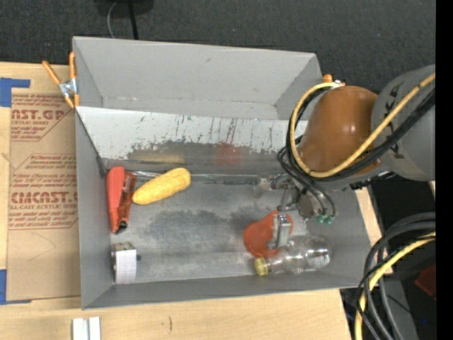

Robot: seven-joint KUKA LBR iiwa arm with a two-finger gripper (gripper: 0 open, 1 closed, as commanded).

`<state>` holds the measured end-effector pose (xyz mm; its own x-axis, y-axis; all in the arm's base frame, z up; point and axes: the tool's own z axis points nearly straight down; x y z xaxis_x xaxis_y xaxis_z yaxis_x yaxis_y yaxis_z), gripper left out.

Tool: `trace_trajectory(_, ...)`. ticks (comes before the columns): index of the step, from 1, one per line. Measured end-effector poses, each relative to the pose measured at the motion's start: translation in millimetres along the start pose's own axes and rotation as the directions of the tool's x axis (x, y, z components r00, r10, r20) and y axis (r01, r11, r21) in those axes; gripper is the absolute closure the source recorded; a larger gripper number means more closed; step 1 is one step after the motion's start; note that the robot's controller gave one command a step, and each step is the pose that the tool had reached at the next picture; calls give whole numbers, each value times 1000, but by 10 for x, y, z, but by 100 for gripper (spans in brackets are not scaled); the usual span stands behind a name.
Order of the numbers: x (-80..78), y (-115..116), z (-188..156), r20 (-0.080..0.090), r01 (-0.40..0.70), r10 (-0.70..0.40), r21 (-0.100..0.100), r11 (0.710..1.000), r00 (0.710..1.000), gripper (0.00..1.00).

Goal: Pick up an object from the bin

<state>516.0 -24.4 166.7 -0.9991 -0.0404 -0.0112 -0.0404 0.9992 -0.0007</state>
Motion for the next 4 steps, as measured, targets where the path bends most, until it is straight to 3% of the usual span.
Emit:
trace_trajectory(1, -51, -35, 606, 6, 14, -14, 1, 1000, 1000, 0)
trace_trajectory(2, -32, -30, 523, 3, 17, -17, 0, 1000, 1000, 100)
trace_trajectory(3, -32, -30, 523, 3, 17, -17, 0, 1000, 1000, 0)
trace_trajectory(4, -32, -30, 523, 3, 17, -17, 0, 1000, 1000, 0)
